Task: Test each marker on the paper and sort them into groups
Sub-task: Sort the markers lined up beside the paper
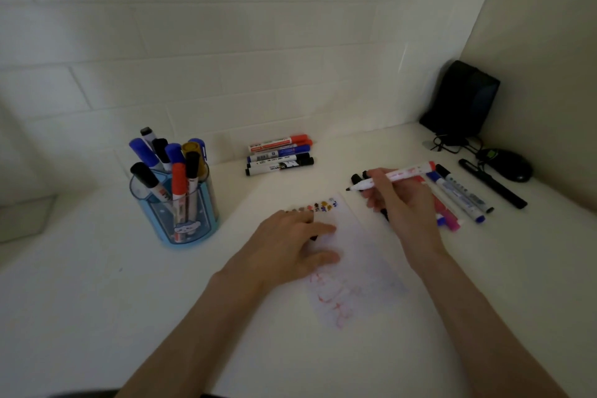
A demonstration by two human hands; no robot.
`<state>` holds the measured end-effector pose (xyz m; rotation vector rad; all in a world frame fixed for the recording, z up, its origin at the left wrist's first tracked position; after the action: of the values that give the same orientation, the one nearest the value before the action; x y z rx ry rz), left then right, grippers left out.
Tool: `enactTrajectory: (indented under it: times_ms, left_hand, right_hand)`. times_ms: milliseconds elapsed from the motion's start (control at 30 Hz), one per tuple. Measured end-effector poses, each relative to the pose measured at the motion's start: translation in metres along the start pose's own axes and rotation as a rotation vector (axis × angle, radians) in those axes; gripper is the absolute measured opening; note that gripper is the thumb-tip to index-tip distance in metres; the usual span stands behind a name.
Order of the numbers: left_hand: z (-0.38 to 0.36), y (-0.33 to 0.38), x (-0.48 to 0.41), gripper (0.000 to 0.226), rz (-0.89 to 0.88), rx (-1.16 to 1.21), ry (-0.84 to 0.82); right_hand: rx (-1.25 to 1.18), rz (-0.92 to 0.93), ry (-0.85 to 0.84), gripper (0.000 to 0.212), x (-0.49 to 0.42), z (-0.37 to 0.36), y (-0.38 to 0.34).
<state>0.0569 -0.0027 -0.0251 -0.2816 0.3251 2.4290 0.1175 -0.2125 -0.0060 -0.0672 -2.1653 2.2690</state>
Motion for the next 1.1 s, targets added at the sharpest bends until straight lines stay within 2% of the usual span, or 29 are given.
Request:
enactTrajectory:
  times_ms: [100,233,467,600,733,833,1100]
  left_hand:
    - [-0.002,-0.004,0.008,0.043,-0.089,0.082,-0.017]
    - [-0.005,-0.005,0.01,0.045,-0.102,0.108,-0.011]
    - [-0.011,0.0,0.011,0.047,-0.11,0.079,-0.008]
    - [-0.006,0.005,0.012,0.045,-0.117,0.094,-0.006]
    - [0.006,-0.01,0.017,0.053,0.08,0.045,0.095]
    - [0.012,-0.022,0.021,0.07,0.262,0.043,0.037]
    - [0.012,-0.024,0.024,0.09,0.346,0.109,0.023]
  right_hand:
    - [0.028,-0.026,0.001,0.02,0.001,-0.005,0.003]
    - [0.066,-0.054,0.029,0.013,0.003,-0.01,0.007]
    - [0.13,-0.074,-0.033,0.003,0.012,-0.04,0.019]
    - [0.206,-0.061,-0.028,0.014,0.013,-0.046,0.025]
    - [0.21,-0.067,-0.023,0.012,0.012,-0.044,0.026]
    - [0.213,-0.059,-0.031,0.011,0.013,-0.044,0.026]
    - [0.259,0.031,-0.098,0.015,0.016,-0.048,0.025]
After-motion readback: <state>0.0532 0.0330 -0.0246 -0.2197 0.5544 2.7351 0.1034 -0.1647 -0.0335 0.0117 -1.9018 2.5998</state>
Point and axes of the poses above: each hand's wrist, its own x-axis away from the middle knuckle, its own z-axis out of the back of the hand, y = z × x, the point moved 1 cm from there along -x, towards the middle knuckle, and after that the axes turned 15 degrees about -z, right-handed, at the moved point
